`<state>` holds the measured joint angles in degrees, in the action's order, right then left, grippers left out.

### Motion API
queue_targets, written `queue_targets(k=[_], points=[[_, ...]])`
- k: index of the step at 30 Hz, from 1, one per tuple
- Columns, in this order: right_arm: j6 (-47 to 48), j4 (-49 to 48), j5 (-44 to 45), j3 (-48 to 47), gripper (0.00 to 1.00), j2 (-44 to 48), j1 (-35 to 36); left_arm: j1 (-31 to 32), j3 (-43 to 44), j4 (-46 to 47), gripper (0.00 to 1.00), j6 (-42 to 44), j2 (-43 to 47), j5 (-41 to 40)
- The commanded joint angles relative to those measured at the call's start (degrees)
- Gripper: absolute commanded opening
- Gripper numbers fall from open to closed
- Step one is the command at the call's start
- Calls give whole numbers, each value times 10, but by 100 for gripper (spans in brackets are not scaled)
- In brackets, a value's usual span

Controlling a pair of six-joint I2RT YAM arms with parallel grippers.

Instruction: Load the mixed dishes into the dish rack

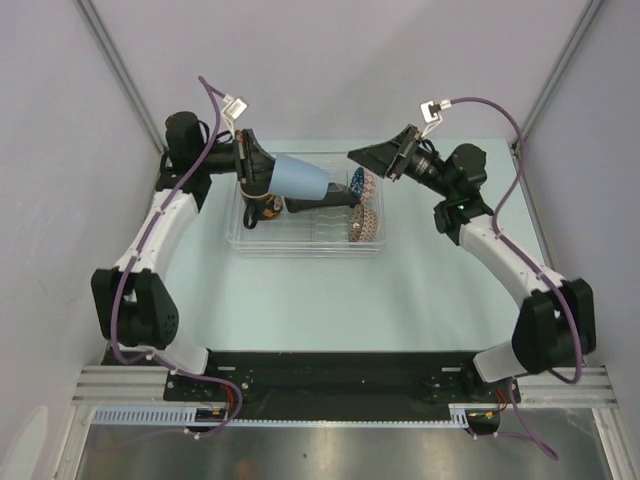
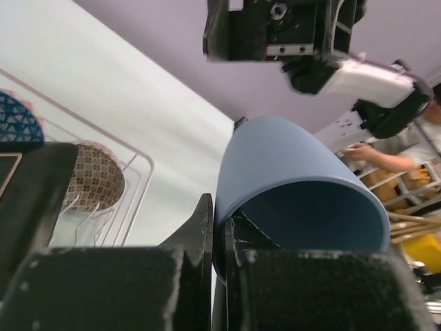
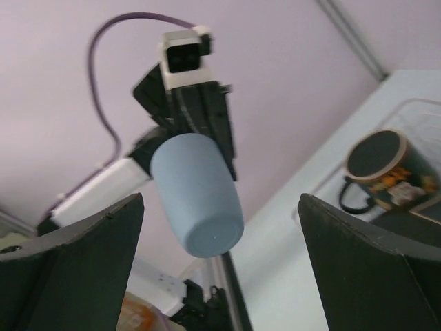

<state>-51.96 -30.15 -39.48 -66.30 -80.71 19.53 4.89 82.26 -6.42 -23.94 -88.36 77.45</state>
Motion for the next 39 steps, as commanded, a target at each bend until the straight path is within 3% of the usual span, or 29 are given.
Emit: queue_targets(k=[1, 2, 3, 6, 9, 16, 19, 20, 22, 23, 24, 25, 28, 39], points=[[-265, -349, -73, -4, 100, -74, 8, 6, -25, 629, 0, -534, -41, 60], [-298, -391, -74, -4, 100, -85, 10, 5, -22, 707, 0, -602, -56, 57], [-302, -395, -81, -5, 100, -97, 13, 4, -4, 862, 0, -744, -95, 49], [-287, -381, -89, -5, 100, -99, 22, 3, 59, 1050, 0, -935, -159, 39], [-245, -338, -89, -6, 100, -92, 29, 3, 25, 996, 0, -864, -139, 31], [-205, -277, -93, -21, 100, -105, 41, 11, -2, 937, 0, -801, -128, 22], [-189, -261, -87, -30, 100, -114, 51, 18, -28, 800, 0, -667, -91, 11], [-187, -260, -82, -34, 100, -115, 53, 21, -38, 668, 0, -546, -79, 6], [-178, -249, -78, -40, 100, -117, 58, 24, -26, 493, 0, -392, -40, -23], [-175, -244, -77, -43, 100, -118, 59, 28, -12, 323, 0, -251, -33, -33], [-171, -236, -77, -48, 100, -119, 60, 31, 0, 271, 0, -210, -32, -38], [-168, -235, -78, -49, 100, -122, 64, 33, 8, 258, 0, -198, -33, -38], [-177, -246, -78, -56, 100, -132, 67, 34, -6, 343, 0, -269, -48, -35], [-163, -240, -74, -95, 100, -161, 91, 55, -6, 333, 0, -259, -71, -44]])
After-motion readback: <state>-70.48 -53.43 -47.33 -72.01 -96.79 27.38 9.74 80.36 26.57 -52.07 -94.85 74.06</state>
